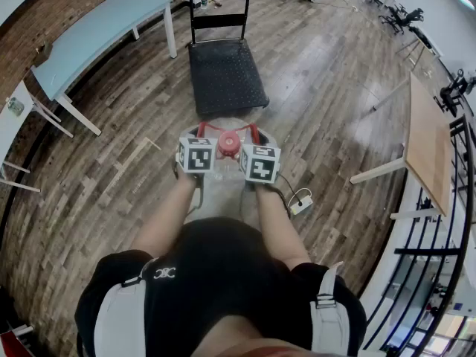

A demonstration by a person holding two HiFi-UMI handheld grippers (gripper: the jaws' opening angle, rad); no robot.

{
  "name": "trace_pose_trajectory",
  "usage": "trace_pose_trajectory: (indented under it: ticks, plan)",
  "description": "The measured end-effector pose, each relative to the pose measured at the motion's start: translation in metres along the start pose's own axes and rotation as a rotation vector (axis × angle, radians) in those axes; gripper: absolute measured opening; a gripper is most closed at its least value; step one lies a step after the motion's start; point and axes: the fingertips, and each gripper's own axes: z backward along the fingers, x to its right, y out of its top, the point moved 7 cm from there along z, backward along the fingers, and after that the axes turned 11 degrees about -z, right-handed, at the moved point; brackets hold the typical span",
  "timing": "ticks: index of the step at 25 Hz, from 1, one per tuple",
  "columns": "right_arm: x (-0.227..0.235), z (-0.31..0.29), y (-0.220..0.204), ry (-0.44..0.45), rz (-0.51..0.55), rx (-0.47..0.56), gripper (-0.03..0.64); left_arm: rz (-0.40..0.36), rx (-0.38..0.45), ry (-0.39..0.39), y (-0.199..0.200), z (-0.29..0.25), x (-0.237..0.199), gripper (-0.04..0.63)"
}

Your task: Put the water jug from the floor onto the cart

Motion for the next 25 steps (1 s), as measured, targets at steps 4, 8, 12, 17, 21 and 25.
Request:
trace_pose_trajectory:
  ticks: [4, 8, 12, 17, 21, 25]
  plan:
    - [0.000, 0.002, -0.001, 0.002, -0.005, -0.003, 0.021, -0.002, -0.004, 0.001, -0.001, 0.002, 0.001, 0.003]
    - [-0.003, 0.000, -0.004, 0.002, -0.015, -0.009, 0.026, -0.002, -0.010, -0.005, -0.004, 0.002, 0.000, 0.003]
    - [-0.008, -0.001, -0.008, 0.000, -0.015, -0.019, 0.028, -0.001, -0.021, -0.010, -0.009, 0.002, -0.004, 0.005]
    - [-0.018, -0.006, -0.009, 0.002, -0.017, -0.033, 0.028, -0.001, -0.033, -0.015, -0.014, 0.002, -0.014, 0.006]
    - [-0.029, -0.011, -0.014, 0.002, -0.022, -0.041, 0.028, -0.001, -0.040, -0.016, -0.021, 0.002, -0.025, 0.006]
    - [-0.043, -0.019, -0.017, -0.012, -0.030, -0.045, 0.028, -0.005, -0.039, -0.024, -0.025, 0.000, -0.040, 0.006]
